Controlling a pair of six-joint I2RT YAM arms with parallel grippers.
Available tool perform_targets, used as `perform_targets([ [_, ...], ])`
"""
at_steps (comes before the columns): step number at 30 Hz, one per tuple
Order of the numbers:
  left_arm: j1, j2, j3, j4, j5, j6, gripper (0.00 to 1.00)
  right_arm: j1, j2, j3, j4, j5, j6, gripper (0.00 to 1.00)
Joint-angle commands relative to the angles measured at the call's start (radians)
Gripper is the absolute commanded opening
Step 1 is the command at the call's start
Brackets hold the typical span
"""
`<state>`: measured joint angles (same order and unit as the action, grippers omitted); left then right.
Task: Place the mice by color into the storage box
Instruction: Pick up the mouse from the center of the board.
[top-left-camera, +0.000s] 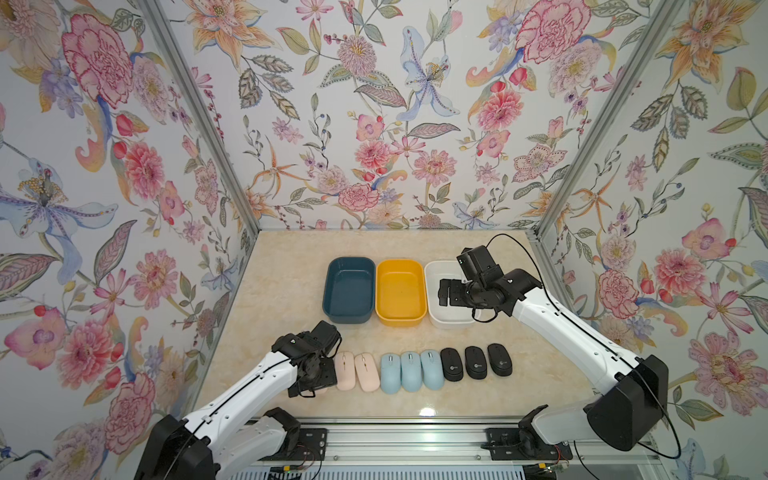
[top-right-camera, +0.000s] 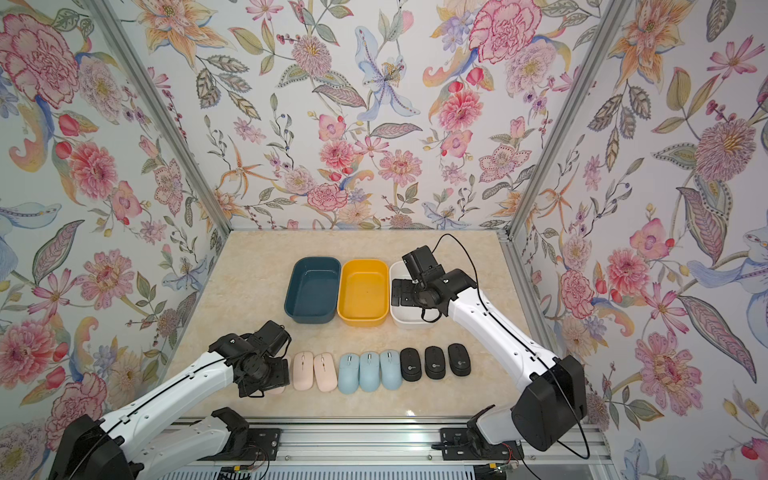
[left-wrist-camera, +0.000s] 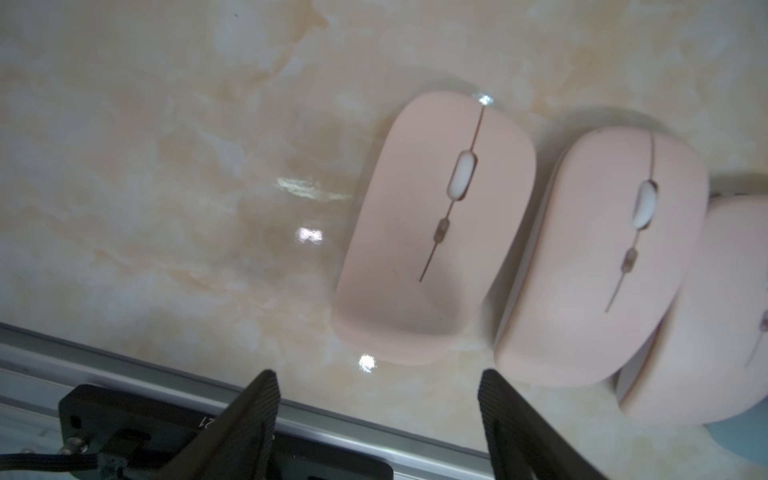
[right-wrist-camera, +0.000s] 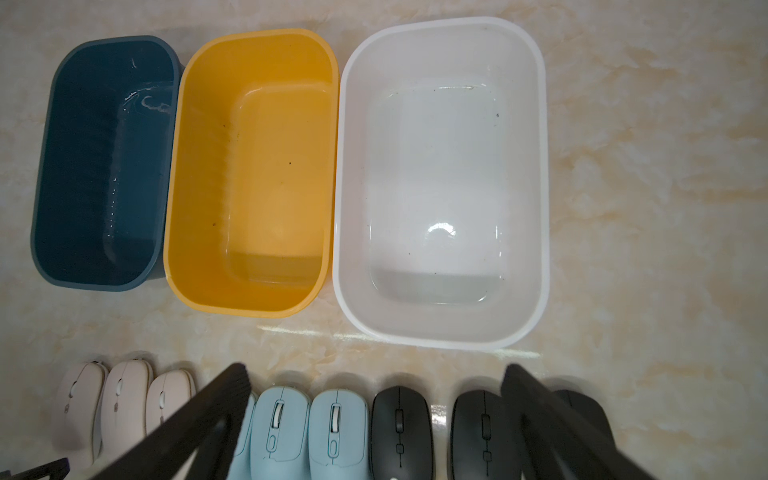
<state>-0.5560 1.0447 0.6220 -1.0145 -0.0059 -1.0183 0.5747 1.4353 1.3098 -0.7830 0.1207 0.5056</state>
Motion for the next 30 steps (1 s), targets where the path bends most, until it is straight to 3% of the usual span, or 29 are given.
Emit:
perform_targets([
  [1, -0.012, 0.012, -0.018, 0.025, -0.004, -0.029, 0.80, 0.010, 0.025, 0.036, -0.030, 0.009, 0.011, 0.97],
  [17, -0.012, 0.084, -0.049, 0.108, -0.026, 0.002, 0.83, 0.011, 0.074, 0.069, -0.032, 0.022, 0.000, 0.97],
  [30, 0.024, 0.239, 0.007, 0.175, -0.064, 0.076, 0.85, 0.011, 0.096, 0.100, -0.043, 0.033, -0.025, 0.98],
])
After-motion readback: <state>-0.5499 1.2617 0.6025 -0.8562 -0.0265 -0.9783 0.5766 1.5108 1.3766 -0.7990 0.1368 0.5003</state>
